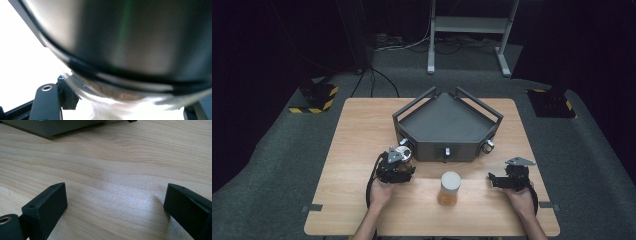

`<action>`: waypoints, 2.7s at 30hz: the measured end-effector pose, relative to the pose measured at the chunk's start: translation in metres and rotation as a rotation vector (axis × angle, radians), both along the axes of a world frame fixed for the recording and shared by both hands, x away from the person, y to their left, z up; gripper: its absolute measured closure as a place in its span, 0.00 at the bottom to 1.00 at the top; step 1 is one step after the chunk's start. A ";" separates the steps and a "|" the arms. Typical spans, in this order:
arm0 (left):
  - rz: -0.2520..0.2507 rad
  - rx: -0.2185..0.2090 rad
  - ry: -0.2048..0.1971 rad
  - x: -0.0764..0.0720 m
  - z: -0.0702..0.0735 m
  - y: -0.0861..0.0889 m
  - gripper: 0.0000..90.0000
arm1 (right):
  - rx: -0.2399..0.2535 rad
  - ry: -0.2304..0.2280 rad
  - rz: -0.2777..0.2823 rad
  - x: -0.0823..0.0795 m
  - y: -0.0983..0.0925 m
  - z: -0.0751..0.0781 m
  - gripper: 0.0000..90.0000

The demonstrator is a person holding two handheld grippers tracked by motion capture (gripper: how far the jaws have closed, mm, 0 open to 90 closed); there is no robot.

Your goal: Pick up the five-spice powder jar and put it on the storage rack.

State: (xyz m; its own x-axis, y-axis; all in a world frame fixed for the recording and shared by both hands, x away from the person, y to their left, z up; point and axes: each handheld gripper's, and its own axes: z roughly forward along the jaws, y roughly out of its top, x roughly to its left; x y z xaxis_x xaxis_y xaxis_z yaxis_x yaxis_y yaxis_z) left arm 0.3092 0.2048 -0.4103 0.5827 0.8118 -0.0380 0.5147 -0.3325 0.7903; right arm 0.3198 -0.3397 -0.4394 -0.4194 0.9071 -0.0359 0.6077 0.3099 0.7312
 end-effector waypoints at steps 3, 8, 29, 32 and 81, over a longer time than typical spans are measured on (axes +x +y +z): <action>-0.002 -0.009 0.000 0.001 0.004 0.001 0.35 | 0.000 0.000 0.000 0.000 0.000 0.000 0.05; -0.012 -0.018 -0.003 0.004 0.013 0.002 0.35 | 0.000 0.000 0.000 0.000 0.000 0.000 0.05; -0.057 -0.052 0.002 0.020 0.049 0.003 0.35 | 0.000 0.000 0.000 0.000 0.000 0.000 0.05; -0.067 -0.062 -0.006 0.022 0.055 0.003 0.35 | 0.000 0.000 0.000 0.000 0.000 0.000 0.05; -0.011 -0.051 -0.029 0.078 0.098 -0.036 0.35 | 0.000 0.000 -0.001 0.000 0.000 0.000 0.05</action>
